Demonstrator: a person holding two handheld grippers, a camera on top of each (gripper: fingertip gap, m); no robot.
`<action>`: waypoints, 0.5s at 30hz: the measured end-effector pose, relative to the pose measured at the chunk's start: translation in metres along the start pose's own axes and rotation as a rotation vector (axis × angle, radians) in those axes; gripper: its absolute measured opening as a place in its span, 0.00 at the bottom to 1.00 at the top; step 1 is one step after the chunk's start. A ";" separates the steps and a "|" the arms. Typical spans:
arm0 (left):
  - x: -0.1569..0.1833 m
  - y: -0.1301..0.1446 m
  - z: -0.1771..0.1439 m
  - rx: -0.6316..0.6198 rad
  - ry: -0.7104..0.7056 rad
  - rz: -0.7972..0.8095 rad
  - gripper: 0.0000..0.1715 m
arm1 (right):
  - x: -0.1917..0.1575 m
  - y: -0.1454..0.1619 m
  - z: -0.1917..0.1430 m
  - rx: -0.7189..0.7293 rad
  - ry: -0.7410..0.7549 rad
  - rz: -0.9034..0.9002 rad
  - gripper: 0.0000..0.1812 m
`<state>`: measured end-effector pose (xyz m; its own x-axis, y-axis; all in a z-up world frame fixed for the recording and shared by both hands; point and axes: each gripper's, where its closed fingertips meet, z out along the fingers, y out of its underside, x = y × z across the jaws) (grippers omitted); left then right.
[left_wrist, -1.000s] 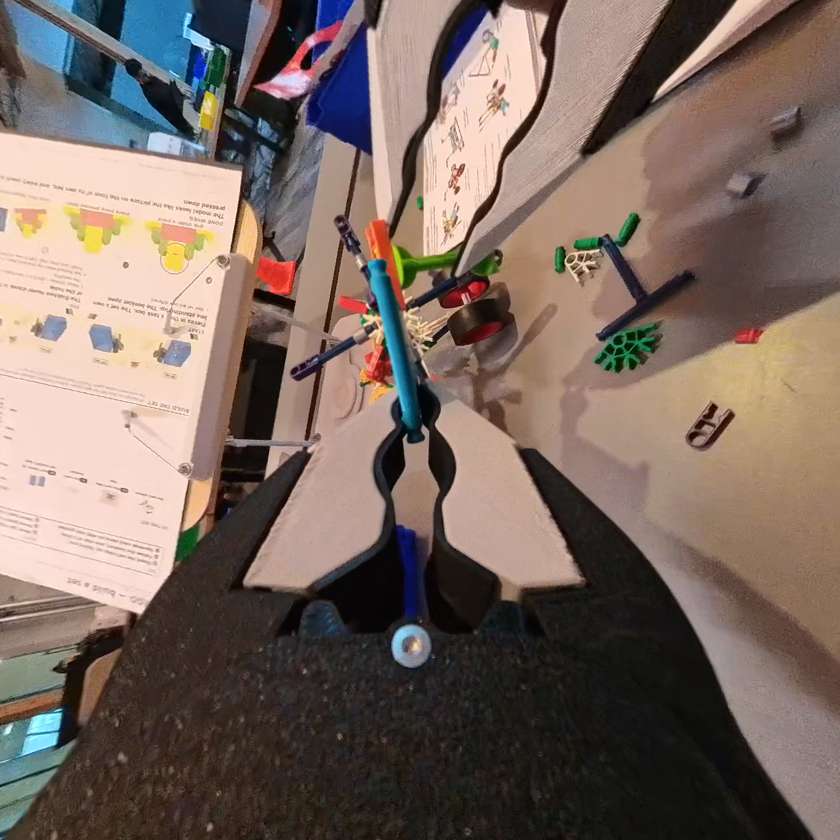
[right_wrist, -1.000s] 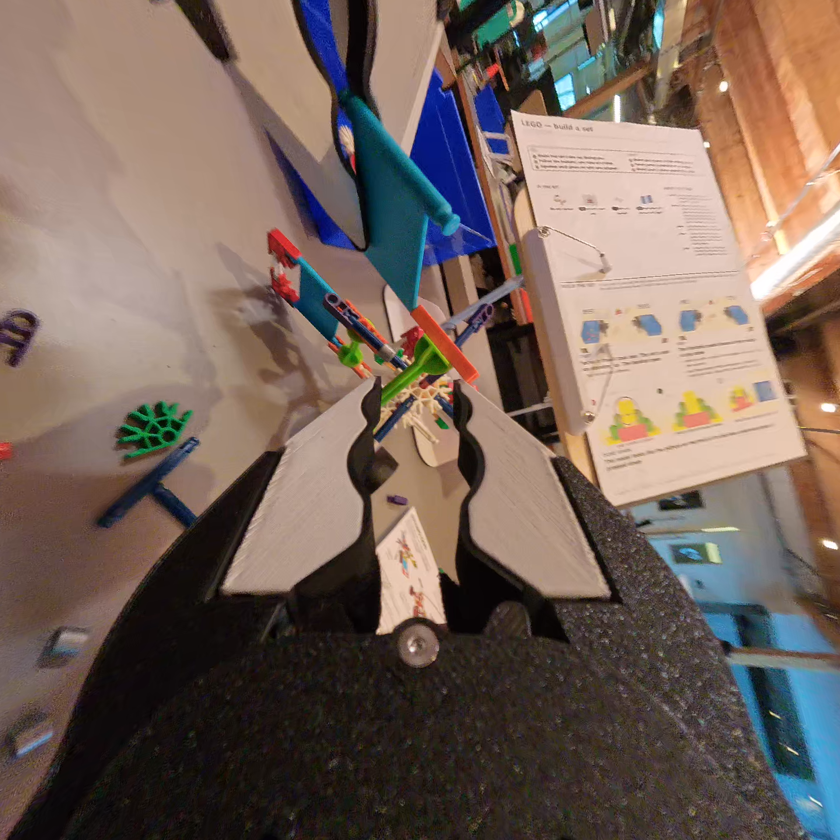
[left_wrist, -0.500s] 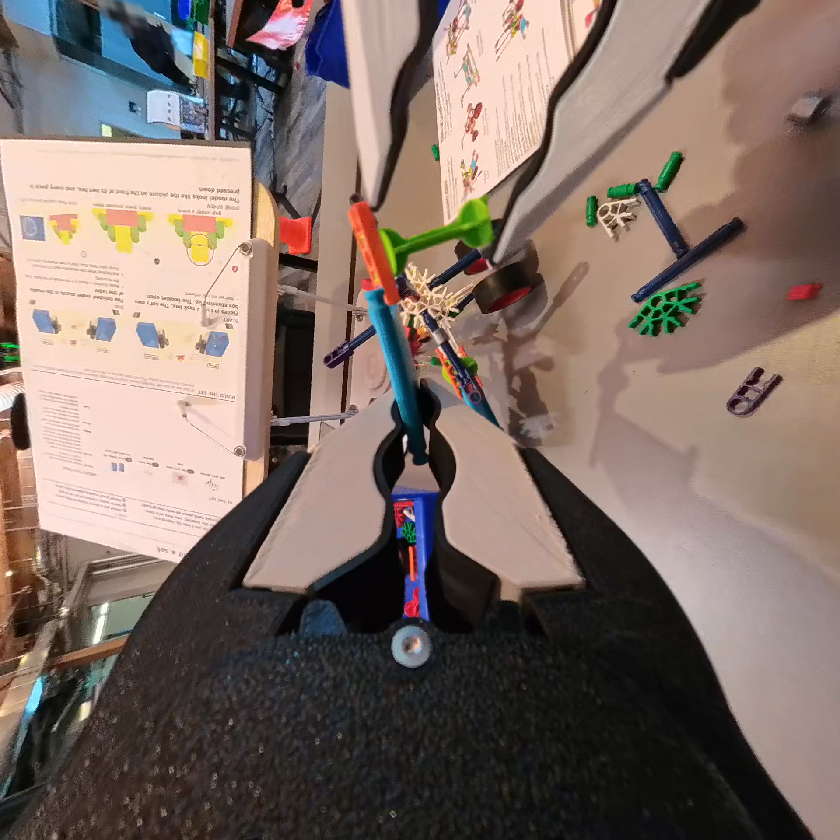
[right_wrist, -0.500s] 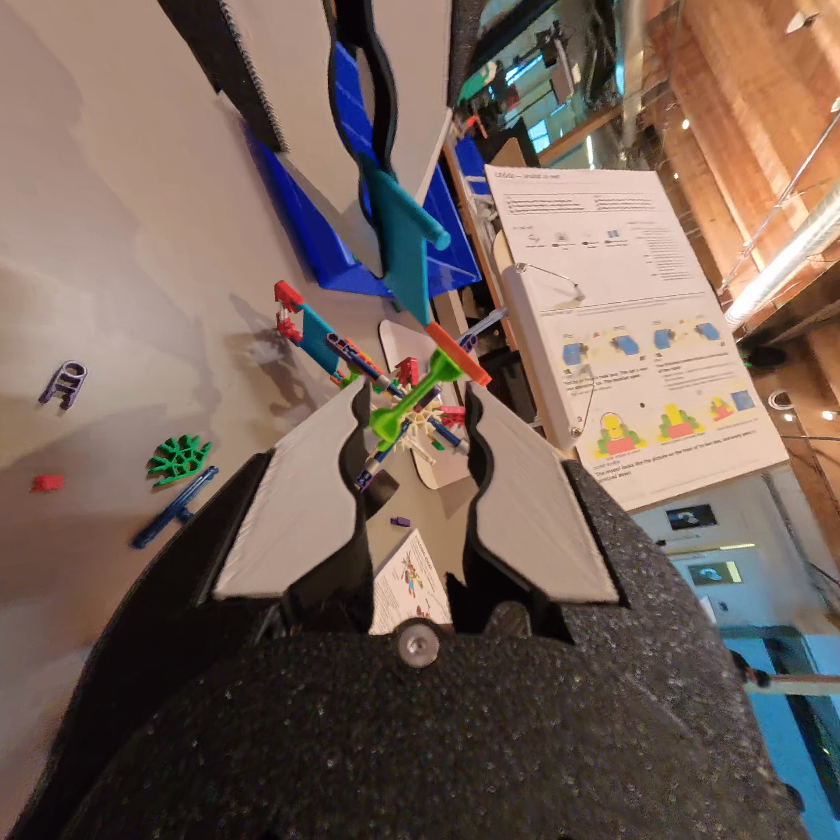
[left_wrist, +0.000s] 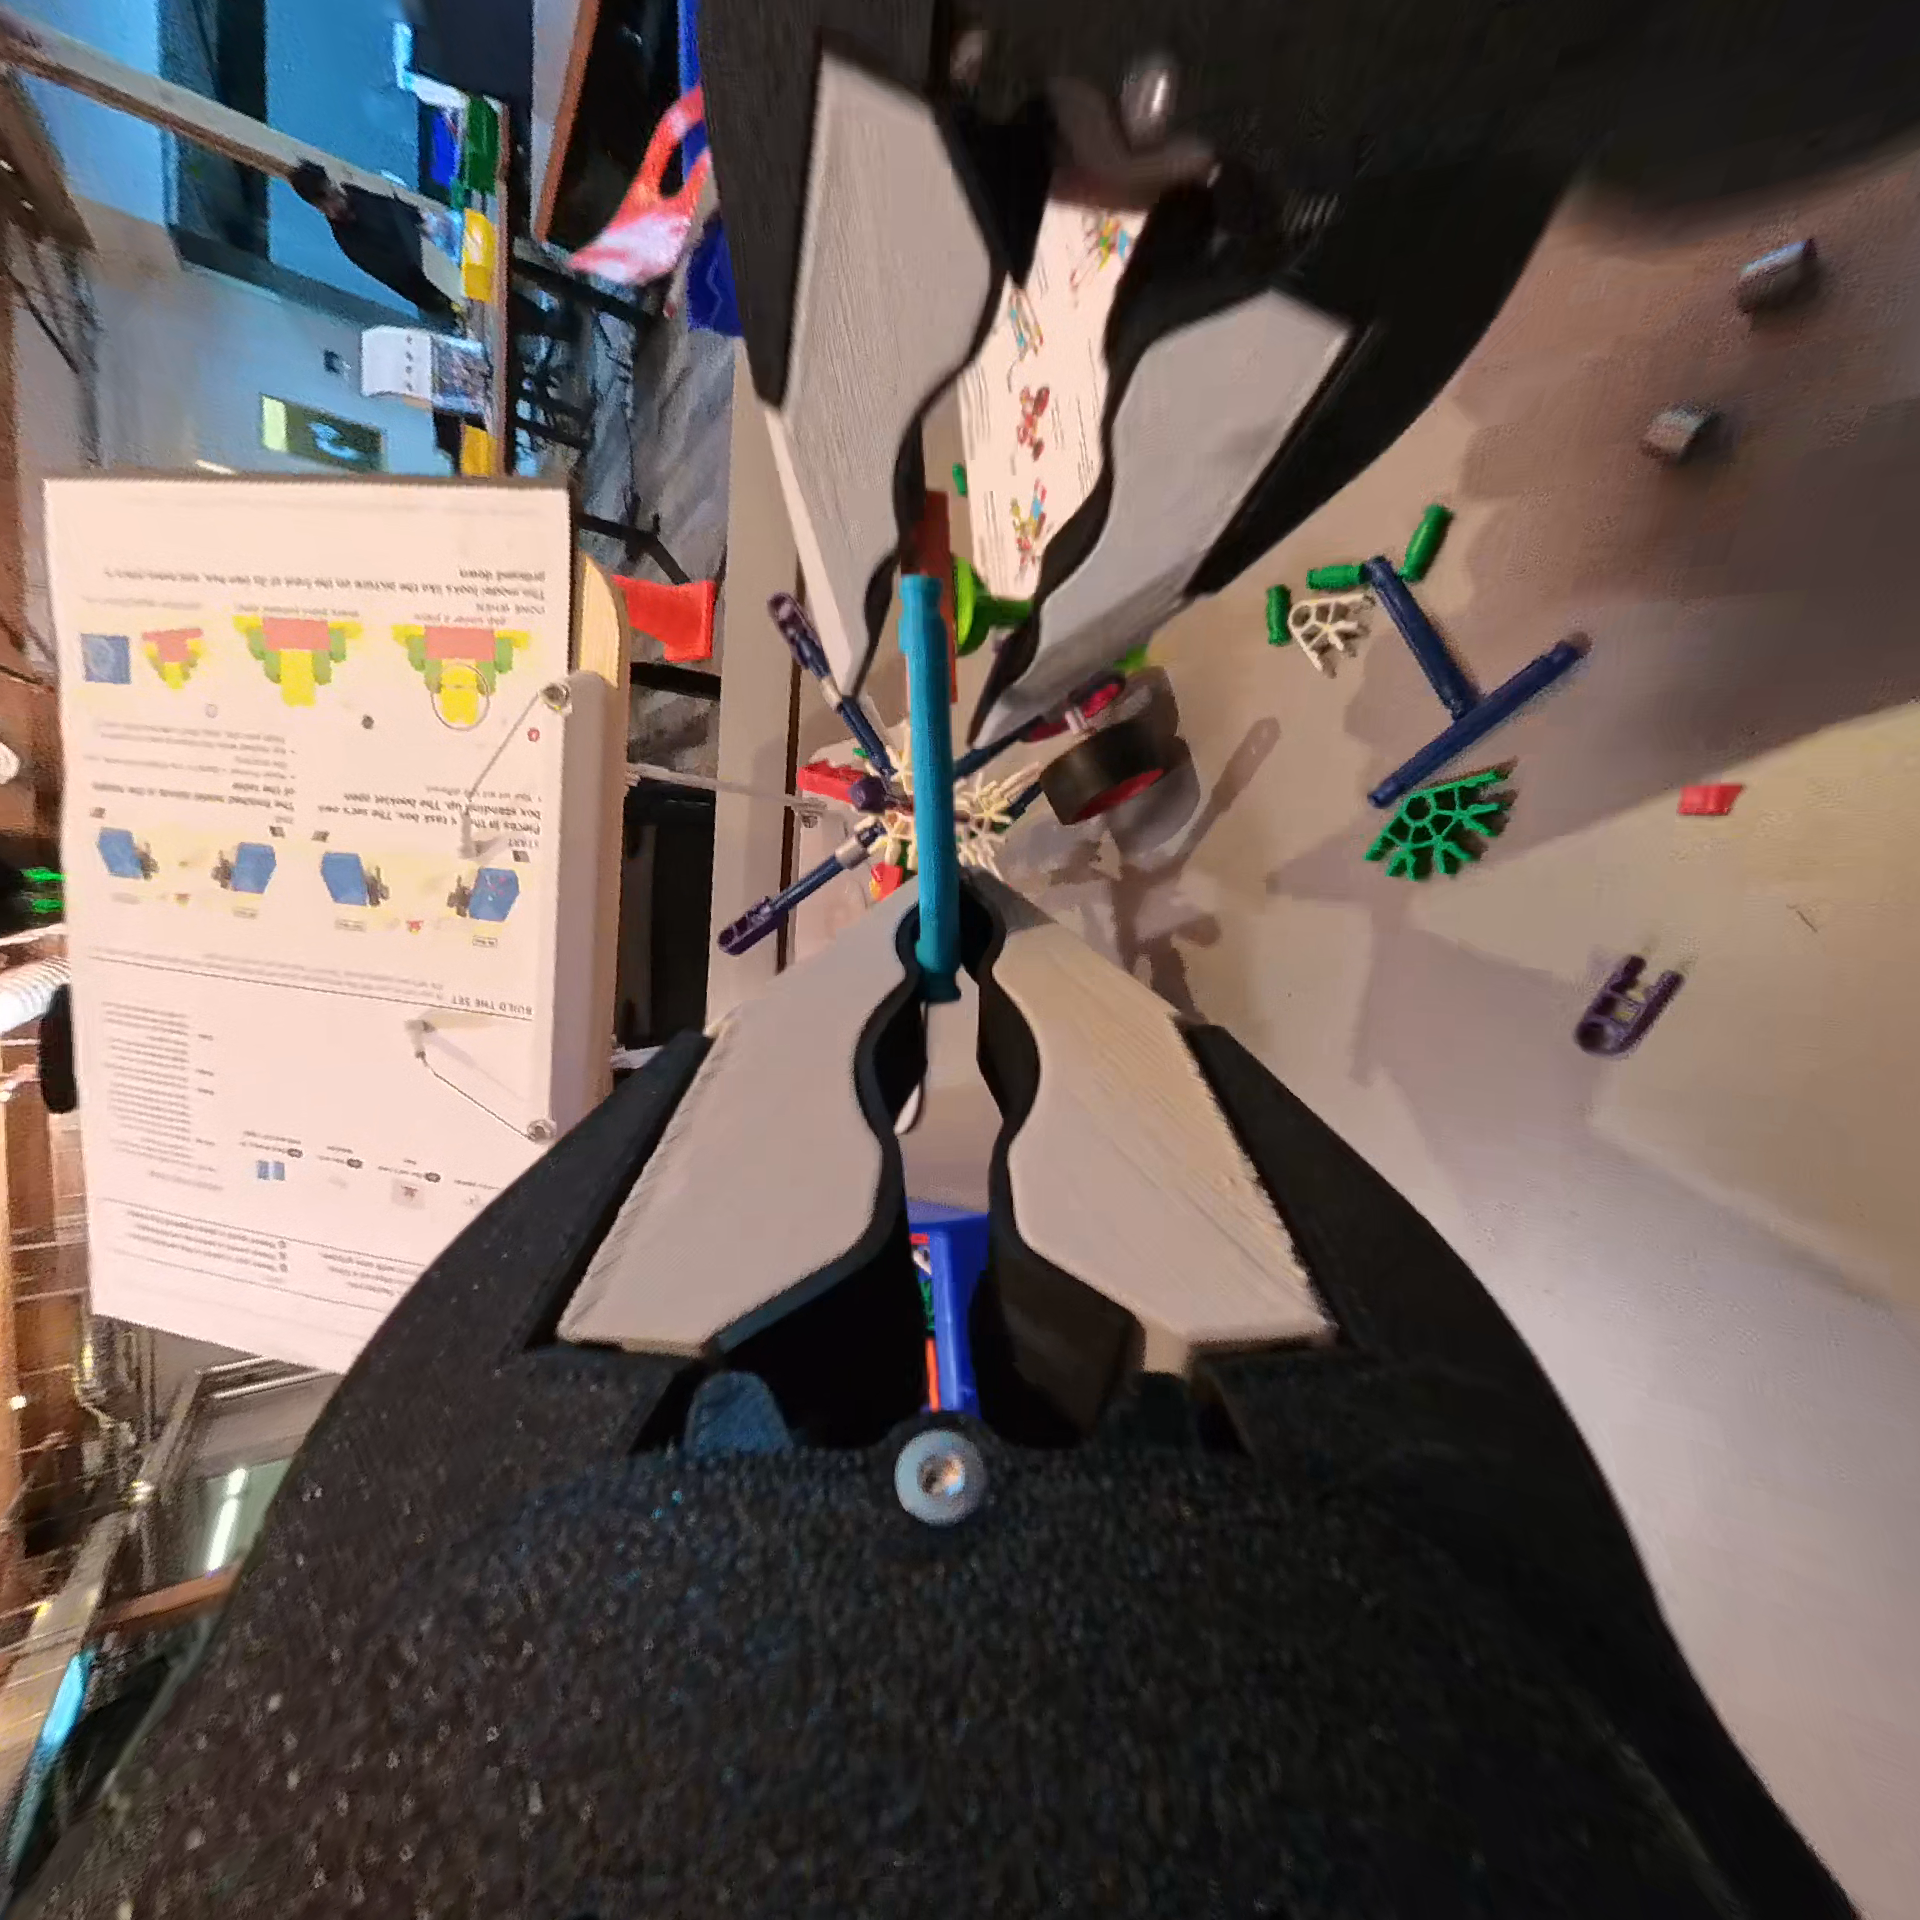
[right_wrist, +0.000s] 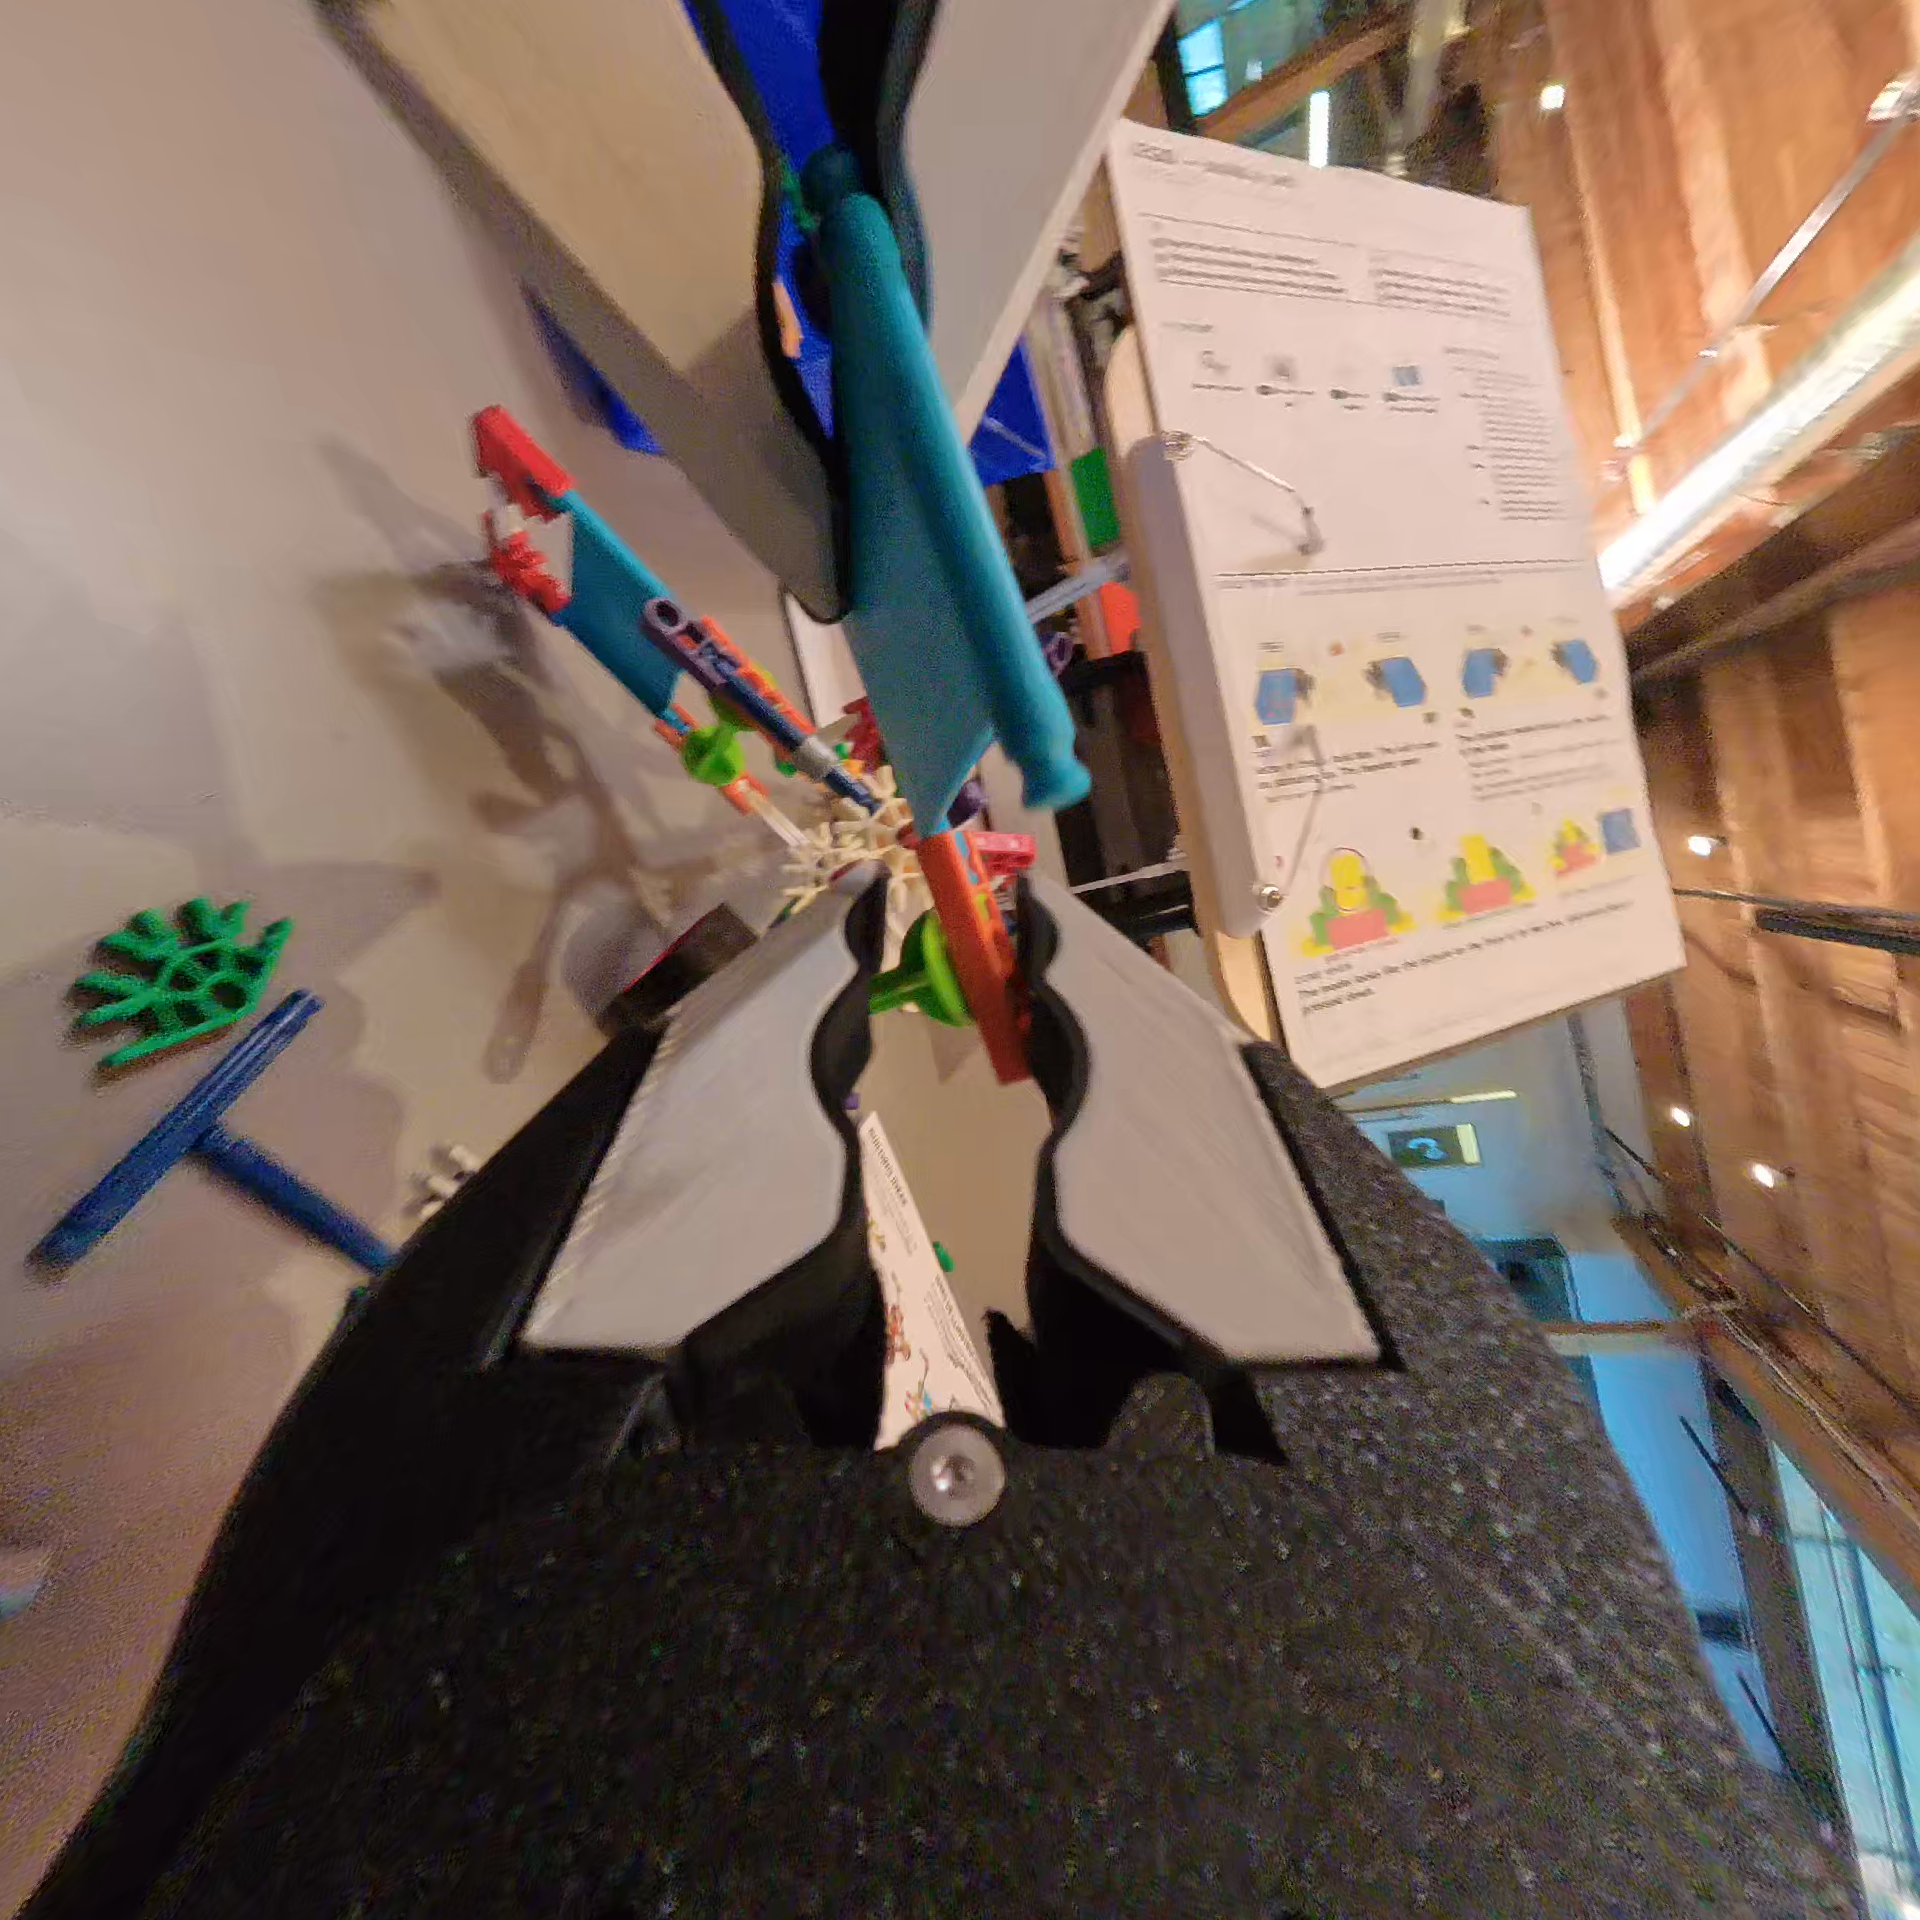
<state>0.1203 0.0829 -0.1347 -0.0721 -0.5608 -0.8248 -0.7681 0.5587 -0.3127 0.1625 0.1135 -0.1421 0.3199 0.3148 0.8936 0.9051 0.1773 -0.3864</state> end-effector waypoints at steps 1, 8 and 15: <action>-0.001 -0.002 0.000 0.001 -0.014 0.006 0.00 | 0.005 -0.001 0.002 0.008 0.030 0.020 0.07; -0.005 -0.018 0.005 0.088 -0.111 -0.104 0.00 | 0.014 0.008 0.007 0.053 0.091 0.217 0.04; 0.007 -0.040 0.010 0.289 -0.219 -0.345 0.01 | 0.019 -0.002 0.003 0.162 0.039 0.542 0.02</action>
<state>0.1564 0.0628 -0.1329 0.3140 -0.6184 -0.7204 -0.5140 0.5273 -0.6766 0.1662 0.1217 -0.1247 0.7393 0.3670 0.5646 0.5553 0.1421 -0.8195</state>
